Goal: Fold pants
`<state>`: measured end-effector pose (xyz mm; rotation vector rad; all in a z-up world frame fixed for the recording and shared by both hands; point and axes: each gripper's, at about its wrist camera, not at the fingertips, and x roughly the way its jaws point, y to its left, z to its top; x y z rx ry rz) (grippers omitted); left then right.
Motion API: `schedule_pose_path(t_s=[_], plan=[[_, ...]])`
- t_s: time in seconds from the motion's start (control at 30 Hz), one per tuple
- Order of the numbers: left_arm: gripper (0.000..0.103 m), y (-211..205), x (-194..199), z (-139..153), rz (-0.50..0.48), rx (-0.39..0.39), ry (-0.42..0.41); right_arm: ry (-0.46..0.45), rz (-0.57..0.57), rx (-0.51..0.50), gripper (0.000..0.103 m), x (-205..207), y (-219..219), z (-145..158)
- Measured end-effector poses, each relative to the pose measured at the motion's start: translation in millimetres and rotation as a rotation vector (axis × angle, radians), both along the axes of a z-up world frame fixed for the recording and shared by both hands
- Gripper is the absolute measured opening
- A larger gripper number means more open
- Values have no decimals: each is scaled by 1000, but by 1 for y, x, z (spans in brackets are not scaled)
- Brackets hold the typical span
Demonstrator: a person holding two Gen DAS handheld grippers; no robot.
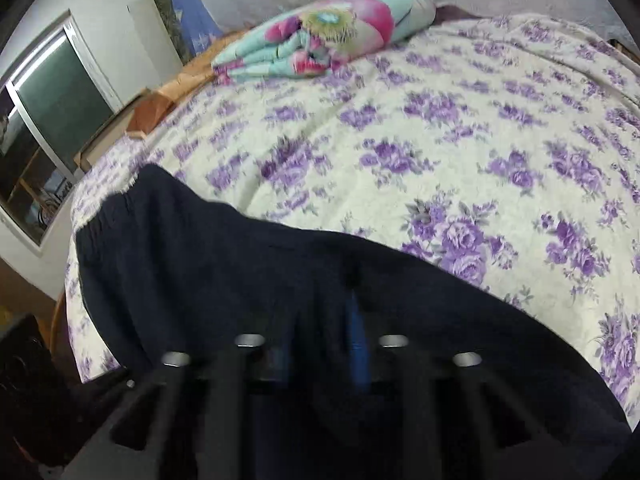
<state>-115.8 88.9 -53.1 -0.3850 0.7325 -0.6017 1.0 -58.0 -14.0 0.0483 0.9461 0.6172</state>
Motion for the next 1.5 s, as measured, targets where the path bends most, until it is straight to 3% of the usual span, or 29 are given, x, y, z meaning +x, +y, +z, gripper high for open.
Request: schedule_pose_path(t_s=[0.1,0.2,0.3,0.4,0.5,0.53,0.63,0.67,0.7,0.73,0.8,0.83,0.87,0.9,0.93,0.97,1.07,1.13,1.17,1.23,1.3,1.33,1.43,1.5], plan=[[98,0,2,0,-2,-5,2,-56,-26,-6,10,14,2,12],[98,0,7,-1,0,-6,16,-5,-29,-122,10,40,17,-17],[98,-2,6,-1,-5,8,18,28,-49,-51,13,46,7,-22],[98,2,6,0,-30,-6,27,-10,-101,-2,17,29,-8,-3],[98,18,2,5,-25,-31,32,-184,-94,-81,18,-22,-22,31],[98,29,0,8,10,-18,25,-200,-91,-103,18,-32,-27,35],[94,64,-1,5,39,-63,56,-143,-99,-203,21,-44,-46,17],[85,78,-1,1,29,-114,84,-100,-115,-253,21,-39,-57,-2],[73,84,-1,-1,32,-129,95,-70,-115,-247,20,-36,-67,-12],[68,93,-3,-4,45,-150,114,-50,-127,-139,15,-34,-86,-17],[64,106,-8,-7,78,-193,141,-47,-258,-14,6,-45,-120,-5],[64,110,-13,-6,104,-204,151,-80,-291,14,7,-54,-129,2],[70,110,-17,-2,122,-199,154,-118,-320,37,16,-68,-139,9],[81,109,-20,2,130,-192,152,-146,-346,48,20,-82,-147,16],[86,103,-22,9,131,-183,141,-161,-360,68,33,-102,-158,20],[92,97,-22,16,128,-173,125,-158,-361,74,45,-112,-163,20],[95,61,-17,35,59,-103,72,-86,-366,23,48,-142,-178,0],[98,27,-12,35,34,11,40,-32,-366,-14,48,-161,-192,-20],[98,13,-10,31,31,81,37,-52,-357,-4,48,-171,-198,-21],[98,-19,-2,8,51,310,44,-65,-399,-11,48,-195,-214,-12],[98,-33,-16,2,68,429,-31,-89,-485,40,52,-218,-238,-1],[98,-35,-23,4,74,467,-56,-108,-548,112,59,-236,-260,7],[98,-26,-37,3,80,493,-73,-90,-719,253,69,-274,-314,6],[98,-11,-42,-2,90,451,-67,-42,-829,323,72,-292,-341,-2]])
